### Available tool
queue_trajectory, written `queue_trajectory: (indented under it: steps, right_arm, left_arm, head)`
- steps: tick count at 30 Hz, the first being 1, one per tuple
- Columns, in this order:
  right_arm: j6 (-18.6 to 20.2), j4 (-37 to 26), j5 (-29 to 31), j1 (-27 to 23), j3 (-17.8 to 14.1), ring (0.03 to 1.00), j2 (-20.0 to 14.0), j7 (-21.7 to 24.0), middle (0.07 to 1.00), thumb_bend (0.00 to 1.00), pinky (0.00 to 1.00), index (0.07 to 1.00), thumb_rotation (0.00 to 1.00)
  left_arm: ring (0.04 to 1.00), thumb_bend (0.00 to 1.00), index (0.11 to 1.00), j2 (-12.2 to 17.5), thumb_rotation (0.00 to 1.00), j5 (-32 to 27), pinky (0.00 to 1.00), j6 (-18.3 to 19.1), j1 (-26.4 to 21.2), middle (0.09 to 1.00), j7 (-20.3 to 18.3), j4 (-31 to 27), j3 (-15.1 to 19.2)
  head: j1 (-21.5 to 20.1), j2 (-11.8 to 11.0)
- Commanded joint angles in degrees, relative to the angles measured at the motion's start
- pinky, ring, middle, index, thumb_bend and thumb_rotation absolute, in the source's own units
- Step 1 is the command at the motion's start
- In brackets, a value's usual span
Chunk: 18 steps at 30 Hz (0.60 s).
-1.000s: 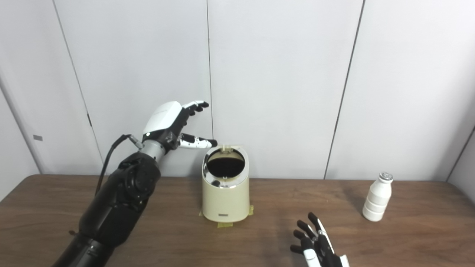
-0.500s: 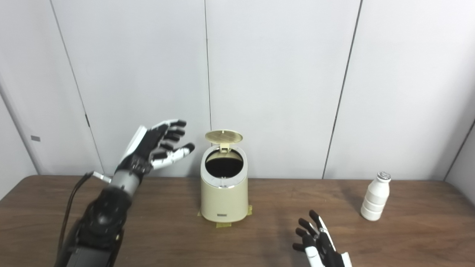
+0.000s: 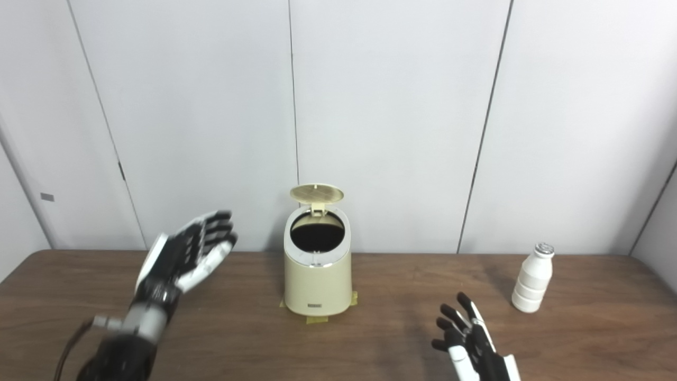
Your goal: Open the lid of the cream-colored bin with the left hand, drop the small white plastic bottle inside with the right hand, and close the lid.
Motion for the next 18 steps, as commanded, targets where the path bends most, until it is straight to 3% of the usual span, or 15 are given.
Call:
queue_trajectory:
  steps: [1, 5, 7, 9, 14, 18]
  right_arm:
    - [-0.28, -2.79, 0.72, -0.08, -0.65, 0.821, -1.23, 0.53, 0.861, 0.5, 0.68, 0.935, 0.69]
    - [0.04, -3.21, 2.51, -0.33, -2.59, 0.83, -2.1, 1.25, 0.865, 0.54, 0.69, 0.936, 0.55]
    - [0.04, -3.23, 3.18, -0.52, -3.52, 0.843, -2.51, 1.33, 0.873, 0.6, 0.72, 0.936, 0.51]
    - [-0.03, -3.22, 2.68, -0.72, -4.4, 0.843, -3.14, 1.17, 0.877, 0.64, 0.72, 0.93, 0.47]
    - [-0.11, -3.13, 1.68, -1.31, -6.32, 0.832, -4.63, 0.68, 0.874, 0.69, 0.7, 0.925, 0.41]
    - [-1.37, -1.88, 2.04, -1.59, -8.27, 0.846, -6.56, 0.5, 0.88, 0.69, 0.72, 0.925, 0.32]
  left_arm:
    - [0.794, 0.45, 0.862, -0.88, 0.47, -2.57, 0.75, -3.4, -1.08, 0.828, 1.14, -2.43, 0.47]
    - [0.836, 0.46, 0.886, -1.68, 0.59, -7.6, 0.82, -5.45, 2.93, 0.848, -0.09, -2.67, 0.8]
    - [0.871, 0.53, 0.897, -1.79, 0.68, -8.63, 0.9, -5.01, 4.96, 0.861, -0.22, -3.19, 0.37]
    - [0.881, 0.53, 0.904, -1.98, 0.72, -8.46, 0.91, -5.21, 6.78, 0.87, 0.28, -3.77, -0.22]
    - [0.886, 0.52, 0.919, -1.91, 0.74, -9.6, 0.89, -5.11, 9.94, 0.892, 0.14, -4.78, -0.65]
    - [0.907, 0.58, 0.942, -1.07, 0.75, -10.35, 0.93, -4.98, 11.91, 0.913, -0.66, -4.68, -0.91]
  head:
    - [-0.07, 0.06]
    - [-0.65, 0.42]
    - [-1.02, 0.54]
    - [-1.63, 0.75]
    - [-3.39, 1.52]
    - [-6.41, 2.55]
